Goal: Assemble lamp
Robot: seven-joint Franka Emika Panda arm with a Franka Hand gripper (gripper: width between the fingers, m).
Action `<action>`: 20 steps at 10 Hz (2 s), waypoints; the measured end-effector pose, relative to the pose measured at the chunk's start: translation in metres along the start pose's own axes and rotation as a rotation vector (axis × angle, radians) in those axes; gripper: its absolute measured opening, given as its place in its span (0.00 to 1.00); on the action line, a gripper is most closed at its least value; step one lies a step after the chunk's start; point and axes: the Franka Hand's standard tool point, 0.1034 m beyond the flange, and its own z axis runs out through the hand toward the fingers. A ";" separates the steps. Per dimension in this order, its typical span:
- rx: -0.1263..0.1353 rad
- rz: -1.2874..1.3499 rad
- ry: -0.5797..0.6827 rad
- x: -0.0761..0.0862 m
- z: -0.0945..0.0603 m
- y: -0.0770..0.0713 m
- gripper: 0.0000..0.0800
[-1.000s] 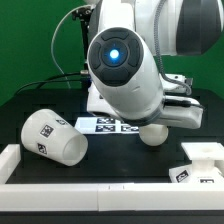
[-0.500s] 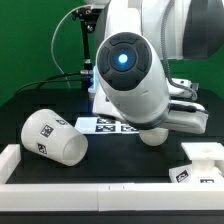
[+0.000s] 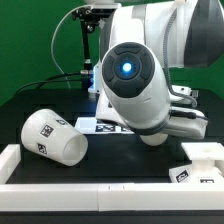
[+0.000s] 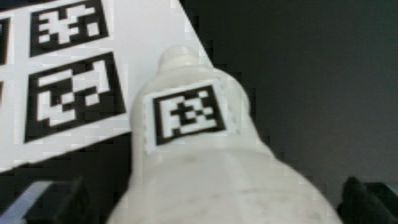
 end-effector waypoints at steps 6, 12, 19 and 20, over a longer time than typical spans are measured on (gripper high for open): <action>0.000 0.000 0.001 0.000 0.000 0.000 0.71; -0.003 -0.093 0.225 -0.039 -0.091 -0.023 0.71; 0.056 -0.148 0.727 -0.044 -0.128 -0.041 0.71; 0.115 -0.152 0.863 -0.044 -0.159 -0.047 0.71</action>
Offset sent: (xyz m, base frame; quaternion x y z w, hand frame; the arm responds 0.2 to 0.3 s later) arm 0.0000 0.0000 0.0000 0.0000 0.0000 0.0000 1.0000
